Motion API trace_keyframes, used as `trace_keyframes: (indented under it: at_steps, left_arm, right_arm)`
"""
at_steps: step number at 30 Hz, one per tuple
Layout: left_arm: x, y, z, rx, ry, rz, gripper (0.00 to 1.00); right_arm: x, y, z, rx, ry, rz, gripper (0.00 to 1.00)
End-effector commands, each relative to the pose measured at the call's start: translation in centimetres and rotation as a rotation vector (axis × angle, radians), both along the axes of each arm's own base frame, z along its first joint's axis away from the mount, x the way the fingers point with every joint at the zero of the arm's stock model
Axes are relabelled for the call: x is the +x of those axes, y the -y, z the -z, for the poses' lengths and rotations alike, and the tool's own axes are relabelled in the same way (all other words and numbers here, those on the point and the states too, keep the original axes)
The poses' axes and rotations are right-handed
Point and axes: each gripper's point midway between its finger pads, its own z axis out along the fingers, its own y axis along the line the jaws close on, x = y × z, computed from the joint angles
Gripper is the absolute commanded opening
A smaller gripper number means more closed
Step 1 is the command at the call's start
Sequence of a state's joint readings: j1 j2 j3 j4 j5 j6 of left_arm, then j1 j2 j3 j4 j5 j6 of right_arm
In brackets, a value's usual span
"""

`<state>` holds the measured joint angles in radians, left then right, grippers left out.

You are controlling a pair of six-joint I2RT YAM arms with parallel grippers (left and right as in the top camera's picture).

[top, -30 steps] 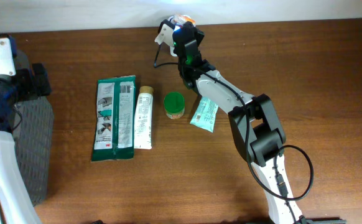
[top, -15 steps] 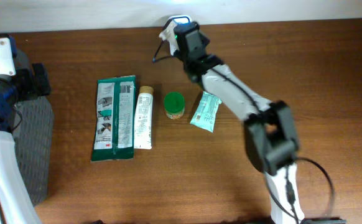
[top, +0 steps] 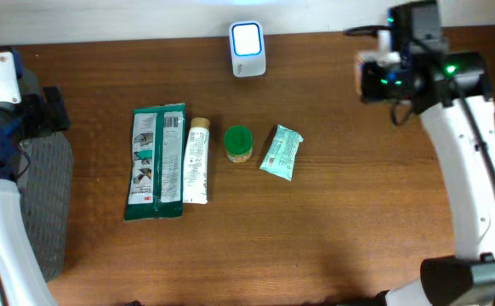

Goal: Scan the item barcode
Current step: 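Move the orange packet right and set it on the table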

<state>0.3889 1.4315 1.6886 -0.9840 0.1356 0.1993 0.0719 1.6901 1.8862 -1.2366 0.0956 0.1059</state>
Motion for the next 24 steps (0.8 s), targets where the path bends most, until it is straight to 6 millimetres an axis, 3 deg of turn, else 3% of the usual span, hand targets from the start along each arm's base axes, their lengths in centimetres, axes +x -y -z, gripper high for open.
trace_keyframes:
  at_steps: [1,6,13,16,21,23,24]
  left_arm:
    - [0.0,0.1,-0.2,0.004,0.005,0.016,0.99]
    - [0.0,0.0,-0.2,0.004,0.005,0.016,0.99]
    - [0.0,0.1,-0.2,0.004,0.005,0.016,0.99]
    - [0.0,0.0,-0.2,0.004,0.005,0.016,0.99]
    - [0.0,0.0,-0.2,0.004,0.005,0.016,0.99]
    - [0.0,0.1,-0.2,0.004,0.005,0.016,0.99]
    - [0.0,0.1,-0.2,0.004,0.005,0.016,0.99]
  right_arm:
    - [-1.0,2.7,4.8,0.151,-0.144,0.125,0.04]
    - [-1.7,5.3,11.2,0.225,-0.247,0.203,0.04]
    - [-2.4,6.4,17.9,0.231,-0.269,0.237,0.04]
    - [-2.9,6.9,19.0,0.234,-0.273,0.254,0.04]
    - [-3.2,8.4,19.1,0.233,-0.272,0.292,0.05]
    - [-3.3,8.4,19.1,0.236,-0.274,0.293,0.23]
    - [-3.3,8.4,19.1,0.236,-0.274,0.292,0.27]
